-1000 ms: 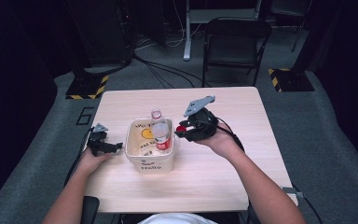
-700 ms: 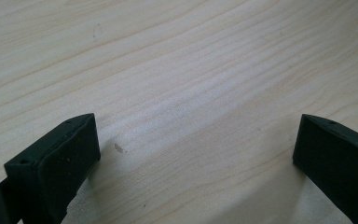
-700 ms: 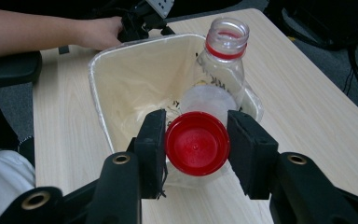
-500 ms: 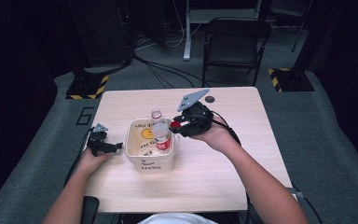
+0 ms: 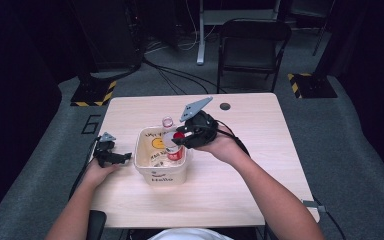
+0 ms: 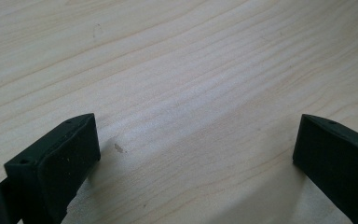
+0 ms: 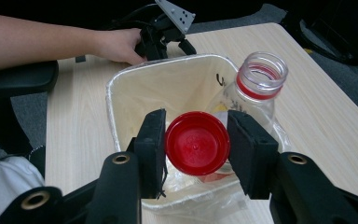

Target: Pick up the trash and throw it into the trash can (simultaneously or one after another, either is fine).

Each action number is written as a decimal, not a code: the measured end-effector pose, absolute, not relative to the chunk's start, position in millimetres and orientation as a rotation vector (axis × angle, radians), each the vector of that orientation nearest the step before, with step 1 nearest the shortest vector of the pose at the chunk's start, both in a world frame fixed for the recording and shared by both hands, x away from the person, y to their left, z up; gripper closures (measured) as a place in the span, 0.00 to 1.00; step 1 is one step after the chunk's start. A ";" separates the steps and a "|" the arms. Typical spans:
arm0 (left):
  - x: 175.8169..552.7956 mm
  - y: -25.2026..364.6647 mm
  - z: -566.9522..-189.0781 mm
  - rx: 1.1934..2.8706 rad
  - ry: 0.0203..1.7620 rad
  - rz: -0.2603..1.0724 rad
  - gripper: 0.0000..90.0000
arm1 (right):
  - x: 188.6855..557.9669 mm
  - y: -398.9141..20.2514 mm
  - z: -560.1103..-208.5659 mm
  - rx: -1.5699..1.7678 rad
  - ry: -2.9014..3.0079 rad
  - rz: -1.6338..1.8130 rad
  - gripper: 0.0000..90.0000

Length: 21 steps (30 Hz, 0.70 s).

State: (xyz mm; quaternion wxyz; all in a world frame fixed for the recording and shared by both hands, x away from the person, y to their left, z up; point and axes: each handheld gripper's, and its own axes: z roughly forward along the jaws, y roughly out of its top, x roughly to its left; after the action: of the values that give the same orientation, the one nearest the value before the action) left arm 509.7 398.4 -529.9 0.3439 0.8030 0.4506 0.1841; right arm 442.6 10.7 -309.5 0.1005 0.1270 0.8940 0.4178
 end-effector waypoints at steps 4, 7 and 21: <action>509.6 398.4 -529.9 2.086 1.171 0.478 0.00 | 442.6 19.8 -312.9 0.354 2.651 1.238 0.64; 509.6 398.4 -529.9 2.086 1.170 0.478 0.00 | 441.8 28.4 -316.3 0.331 2.660 1.241 0.64; 509.6 398.0 -530.1 2.080 1.174 0.478 0.00 | 444.9 60.8 -330.5 0.278 2.681 1.257 0.64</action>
State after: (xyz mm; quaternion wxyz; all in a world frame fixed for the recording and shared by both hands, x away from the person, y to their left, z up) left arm 509.6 398.0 -530.1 0.3457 0.8013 0.4522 0.1842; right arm 444.9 60.8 -330.5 0.0834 0.0931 0.8983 0.4212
